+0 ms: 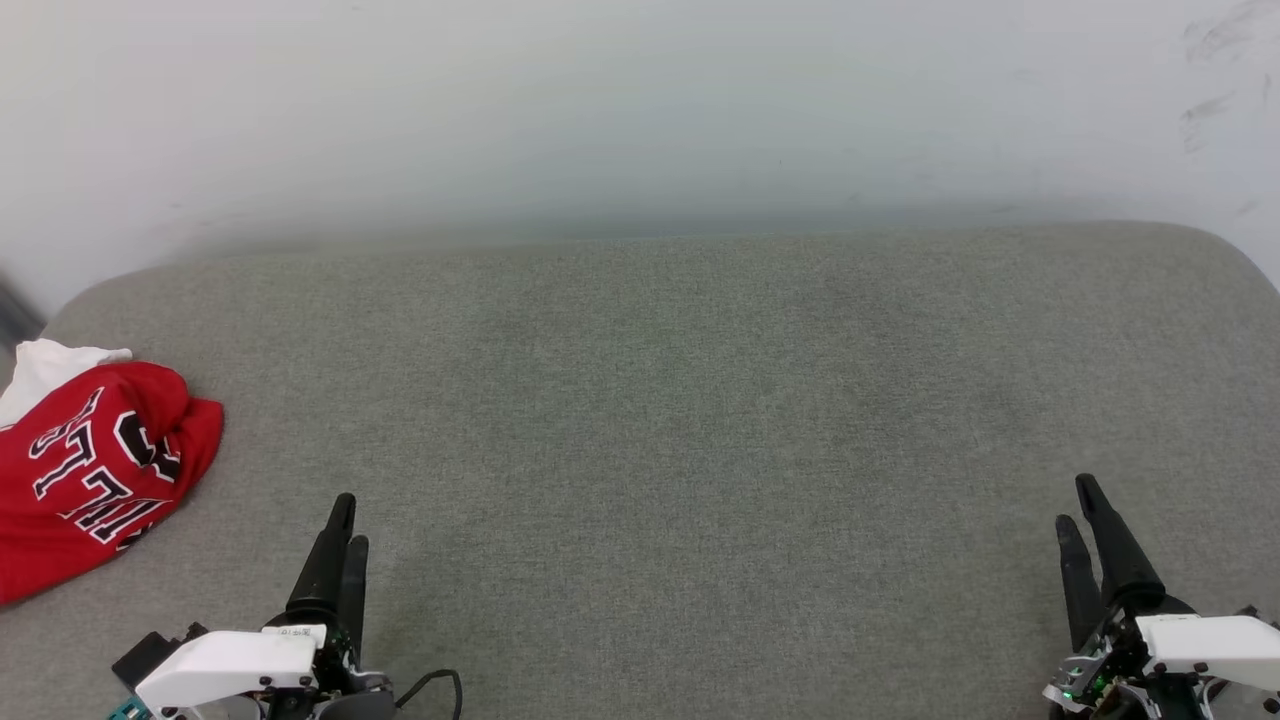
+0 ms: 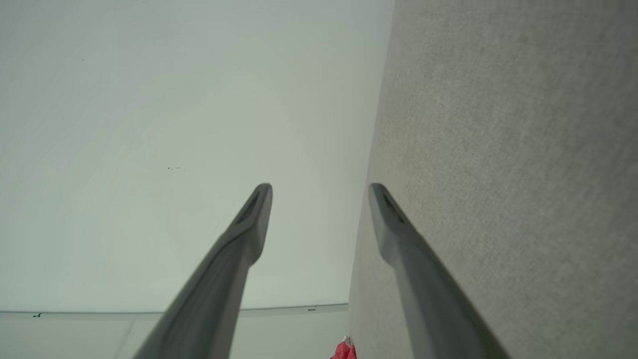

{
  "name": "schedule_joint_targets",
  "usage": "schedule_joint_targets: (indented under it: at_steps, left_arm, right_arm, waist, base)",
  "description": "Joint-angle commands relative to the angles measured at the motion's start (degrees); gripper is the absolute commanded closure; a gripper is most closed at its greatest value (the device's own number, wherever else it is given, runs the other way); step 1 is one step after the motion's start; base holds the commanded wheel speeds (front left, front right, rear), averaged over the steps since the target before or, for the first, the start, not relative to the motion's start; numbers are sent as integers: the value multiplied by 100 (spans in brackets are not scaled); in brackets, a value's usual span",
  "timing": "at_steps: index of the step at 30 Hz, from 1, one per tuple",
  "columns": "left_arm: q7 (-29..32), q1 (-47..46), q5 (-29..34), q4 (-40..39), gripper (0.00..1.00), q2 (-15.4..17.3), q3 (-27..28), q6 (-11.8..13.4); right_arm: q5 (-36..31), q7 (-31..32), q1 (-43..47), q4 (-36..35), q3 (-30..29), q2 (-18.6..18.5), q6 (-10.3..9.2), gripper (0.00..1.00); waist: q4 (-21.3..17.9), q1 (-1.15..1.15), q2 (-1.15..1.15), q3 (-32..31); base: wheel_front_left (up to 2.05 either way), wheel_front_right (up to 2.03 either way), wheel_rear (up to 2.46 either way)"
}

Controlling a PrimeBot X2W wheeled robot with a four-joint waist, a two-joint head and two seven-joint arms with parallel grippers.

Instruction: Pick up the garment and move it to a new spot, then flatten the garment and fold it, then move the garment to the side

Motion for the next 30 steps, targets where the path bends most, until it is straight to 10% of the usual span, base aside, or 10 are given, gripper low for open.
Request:
schedule_joint_targets:
  at_steps: [1, 30]
  left_arm:
    - [-69, -50, 214, -143, 0, 15, 48, 4]
    - [-755, 155, 3947, -1087, 0, 30, -432, 926]
  right_arm:
    - [-184, -70, -46, -157, -35, -7, 1, 0]
    - [-3710, -758, 230, -1275, 161, -8, 1, 0]
  waist:
    - [0, 0, 0, 3]
    - [24, 0, 0, 68]
  base:
    - [0, 0, 0]
    - [0, 0, 0]
